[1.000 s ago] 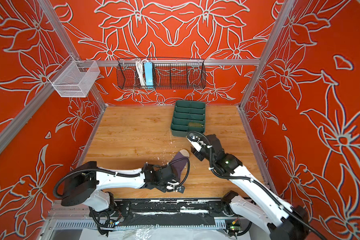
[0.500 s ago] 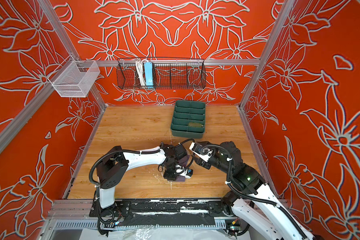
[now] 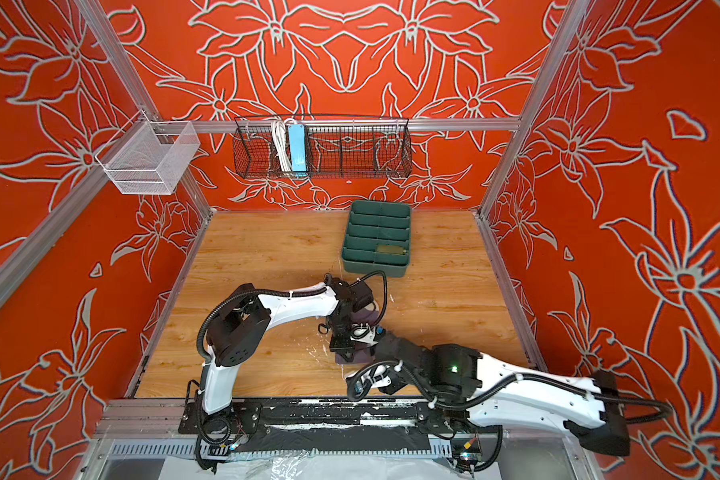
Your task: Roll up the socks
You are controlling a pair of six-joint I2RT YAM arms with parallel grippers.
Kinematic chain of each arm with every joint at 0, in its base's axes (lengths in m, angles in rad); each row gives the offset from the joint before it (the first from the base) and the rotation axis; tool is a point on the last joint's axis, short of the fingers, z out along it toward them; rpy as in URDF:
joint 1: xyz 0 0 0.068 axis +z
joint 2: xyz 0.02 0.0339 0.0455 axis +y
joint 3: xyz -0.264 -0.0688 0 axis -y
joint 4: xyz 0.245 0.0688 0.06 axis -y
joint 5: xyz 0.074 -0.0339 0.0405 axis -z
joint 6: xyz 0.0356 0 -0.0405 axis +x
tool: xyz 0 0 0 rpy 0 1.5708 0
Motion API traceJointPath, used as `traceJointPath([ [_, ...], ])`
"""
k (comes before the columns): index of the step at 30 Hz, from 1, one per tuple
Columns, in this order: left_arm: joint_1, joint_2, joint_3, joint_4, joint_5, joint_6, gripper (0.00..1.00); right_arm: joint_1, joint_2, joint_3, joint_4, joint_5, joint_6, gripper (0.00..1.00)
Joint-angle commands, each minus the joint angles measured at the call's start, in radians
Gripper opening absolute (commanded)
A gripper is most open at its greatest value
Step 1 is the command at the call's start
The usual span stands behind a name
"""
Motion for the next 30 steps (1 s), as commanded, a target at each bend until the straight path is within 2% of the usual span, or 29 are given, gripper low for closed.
traceJointPath([
  [1,0.002,0.049,-0.009,-0.039,0.010,-0.001,0.00,0.017,0.060,-0.043,0.059,0.069,0.047,0.57],
  [7,0.005,0.075,0.014,-0.056,0.016,-0.003,0.00,0.026,0.205,-0.127,0.321,0.141,0.075,0.57],
  [11,0.007,0.077,0.010,-0.052,0.024,0.000,0.00,0.026,0.276,-0.179,0.443,0.226,0.083,0.57],
  [15,0.007,0.077,0.016,-0.055,0.016,0.002,0.00,0.025,0.315,-0.222,0.527,0.244,0.100,0.54],
  [22,0.007,0.059,0.005,-0.031,0.018,-0.006,0.00,0.025,0.404,-0.237,0.607,0.224,0.100,0.42],
  [24,0.007,0.048,0.005,-0.028,0.012,-0.010,0.01,0.023,0.436,-0.232,0.609,0.223,0.107,0.35],
  [28,0.007,-0.013,-0.029,0.014,-0.013,-0.001,0.09,0.024,0.488,-0.227,0.613,0.211,0.117,0.18],
  [30,0.007,-0.065,-0.066,0.075,-0.051,-0.004,0.20,0.023,0.504,-0.203,0.566,0.194,0.134,0.09],
])
